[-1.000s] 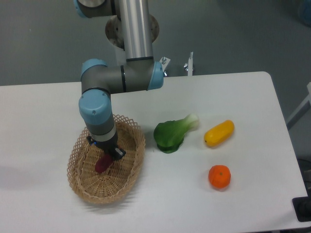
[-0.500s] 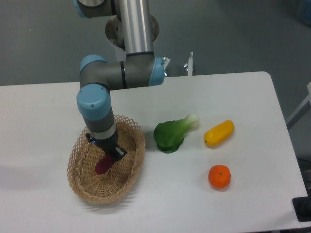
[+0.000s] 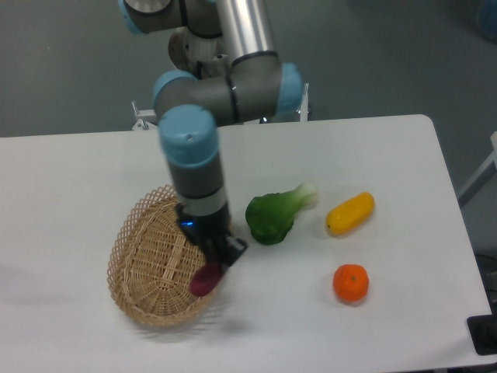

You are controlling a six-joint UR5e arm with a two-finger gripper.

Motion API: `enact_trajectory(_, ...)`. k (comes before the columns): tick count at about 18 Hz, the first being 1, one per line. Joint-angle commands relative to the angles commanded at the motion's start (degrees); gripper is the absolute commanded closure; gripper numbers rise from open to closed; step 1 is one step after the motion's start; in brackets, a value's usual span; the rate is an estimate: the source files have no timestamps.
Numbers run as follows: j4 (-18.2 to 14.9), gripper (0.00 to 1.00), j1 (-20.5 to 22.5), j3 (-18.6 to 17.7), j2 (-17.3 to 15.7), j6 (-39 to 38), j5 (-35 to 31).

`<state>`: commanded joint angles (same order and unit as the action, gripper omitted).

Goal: Pick up the sweet potato from the basket
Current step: 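Lift the sweet potato out of the basket and carry it sideways, then hold the sweet potato raised beside the yellow fruit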

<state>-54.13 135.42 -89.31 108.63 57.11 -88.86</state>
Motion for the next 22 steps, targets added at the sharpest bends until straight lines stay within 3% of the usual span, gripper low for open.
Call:
enact_trajectory(5, -5.89, 0.86, 6.94, 4.57, 0.00, 5.72, 2.20)
enact_trajectory(9, -8.97, 0.86, 11.43, 5.11, -0.35, 12.57, 3.17)
enact_trajectory(22, -10.74, 0.86, 15.22, 4.58, -1.49, 17.95, 3.52)
